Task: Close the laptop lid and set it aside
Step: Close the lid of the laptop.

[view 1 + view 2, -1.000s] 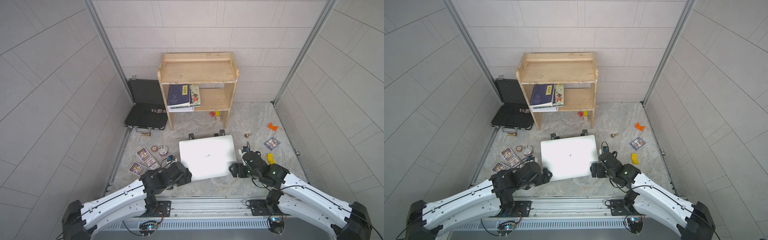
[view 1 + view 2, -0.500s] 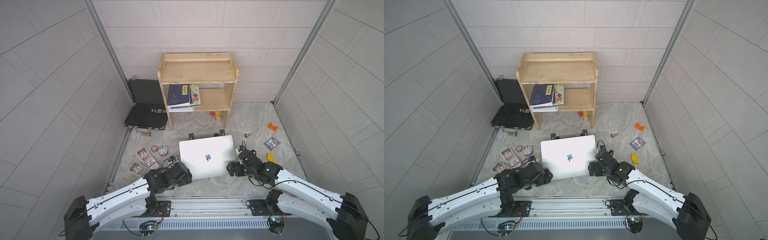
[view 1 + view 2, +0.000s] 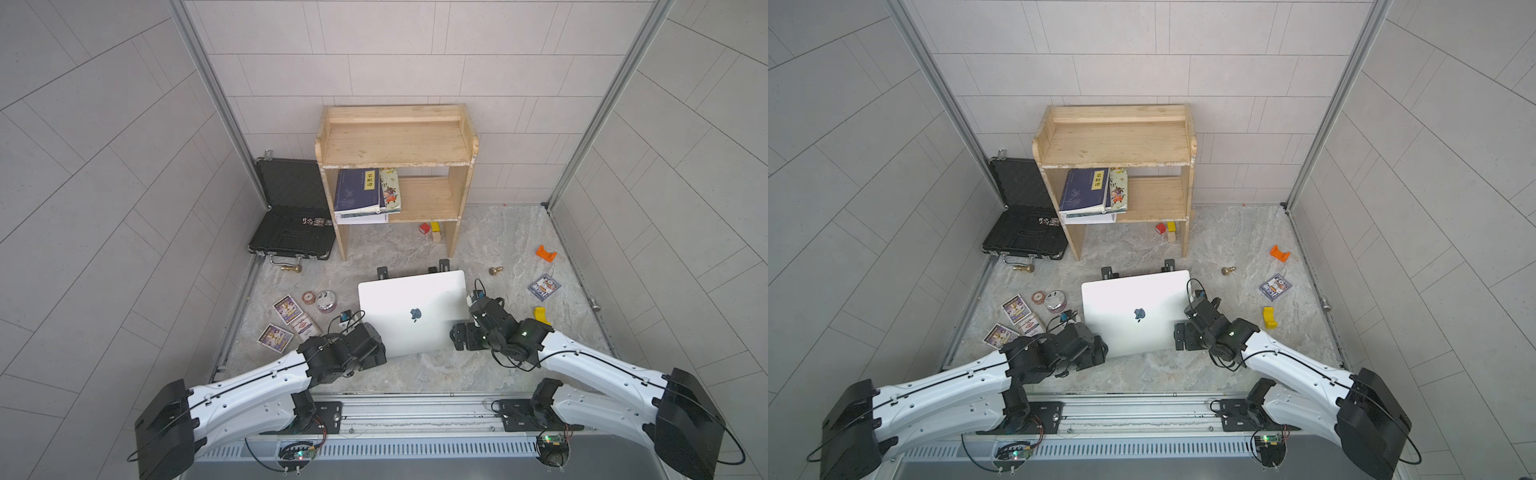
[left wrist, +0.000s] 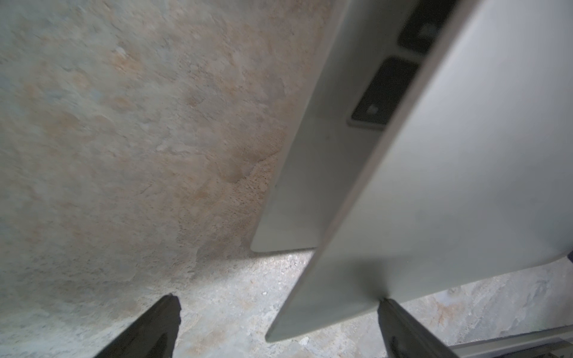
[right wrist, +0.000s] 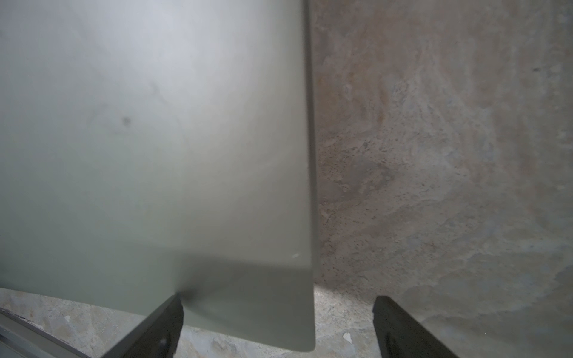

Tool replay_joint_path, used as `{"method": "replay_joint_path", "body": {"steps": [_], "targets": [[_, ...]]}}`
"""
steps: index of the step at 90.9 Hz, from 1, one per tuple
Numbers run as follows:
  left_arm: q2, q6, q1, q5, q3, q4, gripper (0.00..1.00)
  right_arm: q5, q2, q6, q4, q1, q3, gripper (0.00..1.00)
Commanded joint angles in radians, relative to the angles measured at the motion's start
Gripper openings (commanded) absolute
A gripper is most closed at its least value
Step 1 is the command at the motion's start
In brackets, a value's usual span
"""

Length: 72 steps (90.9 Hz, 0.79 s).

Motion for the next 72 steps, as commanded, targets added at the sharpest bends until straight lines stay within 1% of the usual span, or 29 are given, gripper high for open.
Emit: {"method": "replay_joint_path", "body": {"steps": [1,29,52,61,72], "targets": [[0.013,0.002,-0.001,-0.033,-0.021,0.014,1.0,0.028,0.016,-0.011,0.019,-0.002,0.03,0.99],[0.083,0.012,0.012,-0.043,-0.01,0.056,1.0,0.03,0.066,-0.02,0.046,-0.015,0.036,1.0],[0.155,0.039,0.038,-0.027,0.02,0.089,1.0,0.027,0.081,-0.031,0.055,-0.031,0.041,1.0],[0.163,0.046,0.046,-0.023,0.023,0.092,1.0,0.022,0.086,-0.033,0.056,-0.033,0.041,1.0],[0.14,0.05,0.046,-0.032,0.04,0.057,1.0,0.012,0.077,-0.037,0.054,-0.034,0.047,1.0]]}}
